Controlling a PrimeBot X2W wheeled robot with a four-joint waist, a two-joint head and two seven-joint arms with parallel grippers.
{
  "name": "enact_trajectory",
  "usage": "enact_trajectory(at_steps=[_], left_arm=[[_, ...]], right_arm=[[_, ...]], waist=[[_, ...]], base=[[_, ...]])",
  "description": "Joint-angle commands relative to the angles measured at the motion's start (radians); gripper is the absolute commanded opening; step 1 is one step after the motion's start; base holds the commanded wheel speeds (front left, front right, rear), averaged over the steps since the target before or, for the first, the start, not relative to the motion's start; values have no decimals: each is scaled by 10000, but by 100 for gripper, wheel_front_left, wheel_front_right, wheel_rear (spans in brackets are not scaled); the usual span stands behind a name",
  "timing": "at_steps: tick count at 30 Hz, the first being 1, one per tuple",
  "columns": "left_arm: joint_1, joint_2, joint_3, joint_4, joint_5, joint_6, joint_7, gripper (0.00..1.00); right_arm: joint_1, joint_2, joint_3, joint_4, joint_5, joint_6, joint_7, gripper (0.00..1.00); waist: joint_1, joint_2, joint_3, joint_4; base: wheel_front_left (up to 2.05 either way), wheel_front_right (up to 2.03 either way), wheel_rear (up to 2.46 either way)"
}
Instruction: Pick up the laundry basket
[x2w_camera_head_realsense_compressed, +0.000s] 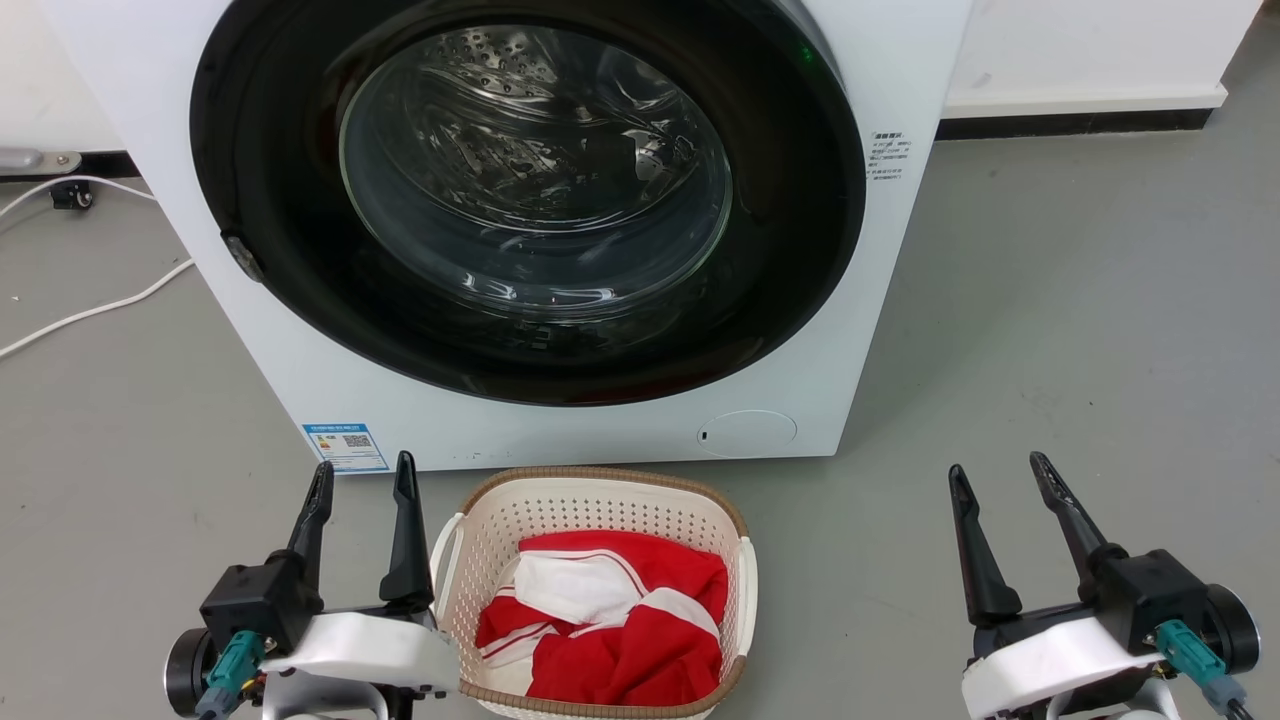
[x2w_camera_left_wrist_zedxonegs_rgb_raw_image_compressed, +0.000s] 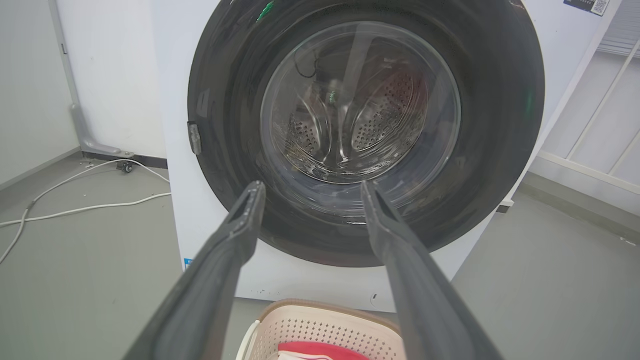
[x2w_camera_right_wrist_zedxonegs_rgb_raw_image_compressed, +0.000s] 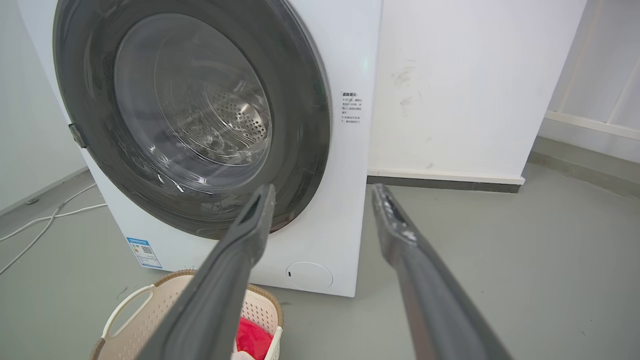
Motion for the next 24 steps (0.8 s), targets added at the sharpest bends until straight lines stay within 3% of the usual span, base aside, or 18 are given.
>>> enact_trajectory(at_steps=[1, 24], left_arm=[[98, 30, -4, -18, 229, 51, -83, 100], [242, 32, -140, 75, 1730, 395, -448, 100]], right_arm=[[67, -33, 29, -88, -251, -3, -113, 100], [240, -32, 18, -80, -1588, -3, -460, 100]], waist=[[0, 0, -2, 2], [0, 0, -7, 35]], base=[[0, 0, 0], [0, 0, 0]])
